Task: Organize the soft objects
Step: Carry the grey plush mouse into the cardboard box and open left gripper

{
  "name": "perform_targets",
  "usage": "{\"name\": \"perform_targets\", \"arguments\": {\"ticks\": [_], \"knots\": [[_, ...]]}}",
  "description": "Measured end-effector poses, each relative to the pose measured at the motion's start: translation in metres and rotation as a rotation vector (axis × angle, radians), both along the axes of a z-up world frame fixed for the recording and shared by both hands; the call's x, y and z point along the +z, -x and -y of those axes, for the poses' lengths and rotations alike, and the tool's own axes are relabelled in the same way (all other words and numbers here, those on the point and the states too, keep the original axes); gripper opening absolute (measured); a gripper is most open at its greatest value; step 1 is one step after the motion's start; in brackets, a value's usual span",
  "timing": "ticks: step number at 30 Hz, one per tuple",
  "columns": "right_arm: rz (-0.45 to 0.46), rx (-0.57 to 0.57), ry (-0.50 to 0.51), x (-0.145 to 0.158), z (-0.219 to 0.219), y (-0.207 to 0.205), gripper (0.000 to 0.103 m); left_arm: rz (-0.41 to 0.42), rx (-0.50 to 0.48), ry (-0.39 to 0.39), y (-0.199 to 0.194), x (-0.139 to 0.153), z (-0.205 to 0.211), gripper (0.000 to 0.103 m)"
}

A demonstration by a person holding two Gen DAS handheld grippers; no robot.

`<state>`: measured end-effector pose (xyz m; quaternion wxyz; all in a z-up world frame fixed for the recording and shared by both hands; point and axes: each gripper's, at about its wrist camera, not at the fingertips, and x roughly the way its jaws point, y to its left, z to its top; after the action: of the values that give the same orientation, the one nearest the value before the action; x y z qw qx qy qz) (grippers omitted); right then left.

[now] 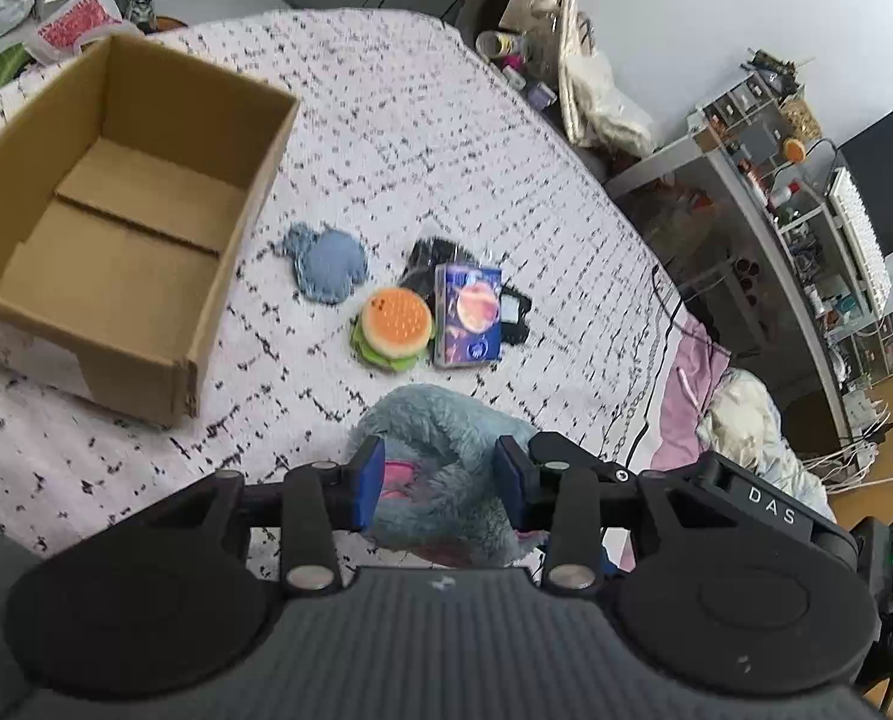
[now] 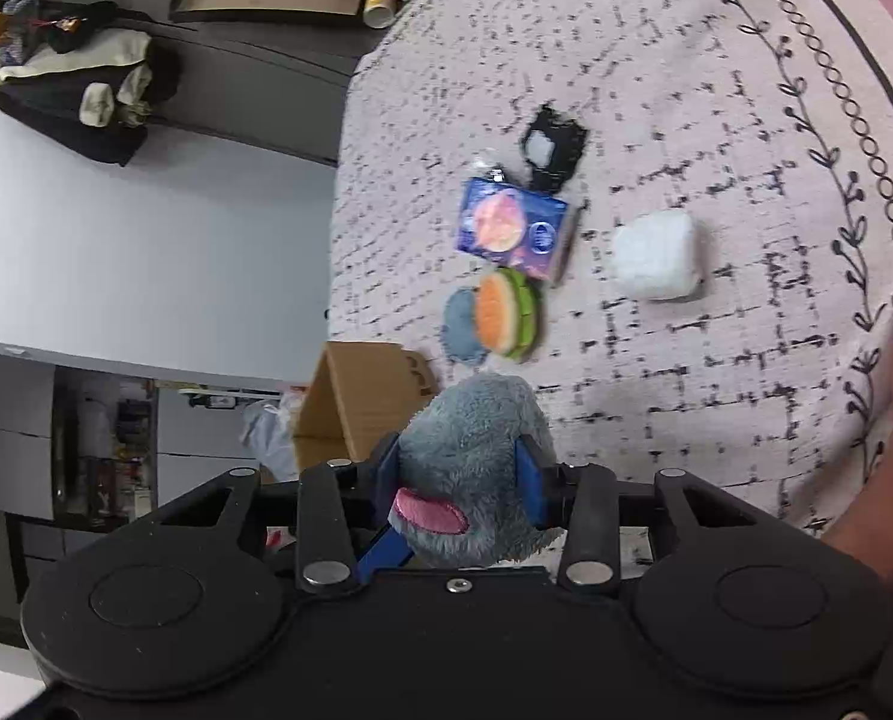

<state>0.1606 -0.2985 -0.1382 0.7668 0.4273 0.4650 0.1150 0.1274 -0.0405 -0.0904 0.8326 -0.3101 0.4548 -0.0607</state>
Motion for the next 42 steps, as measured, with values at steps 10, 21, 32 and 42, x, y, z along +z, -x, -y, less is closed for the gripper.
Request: {"name": "perform_targets", "arguments": {"ticks": [10,21,32,42], "knots": [[0.041,0.075,0.029,0.026,-0.046,-0.008,0.039,0.07,0.062,0.01,0.011,0.028,-0.033,0.023],[0.058,0.126,0.029,0.039,-0.094,-0.013,0.039,0.111,0.148,0.048,0.02,0.043,-0.074,0.013],[0.061,0.165,0.045,0.041,-0.145,-0.025,0.039,0.126,0.211,0.074,0.017,0.042,-0.121,0.01],[0.063,0.161,0.107,0.037,-0.188,-0.043,0.04,0.103,0.238,0.089,-0.002,0.031,-0.16,0.009]]}}
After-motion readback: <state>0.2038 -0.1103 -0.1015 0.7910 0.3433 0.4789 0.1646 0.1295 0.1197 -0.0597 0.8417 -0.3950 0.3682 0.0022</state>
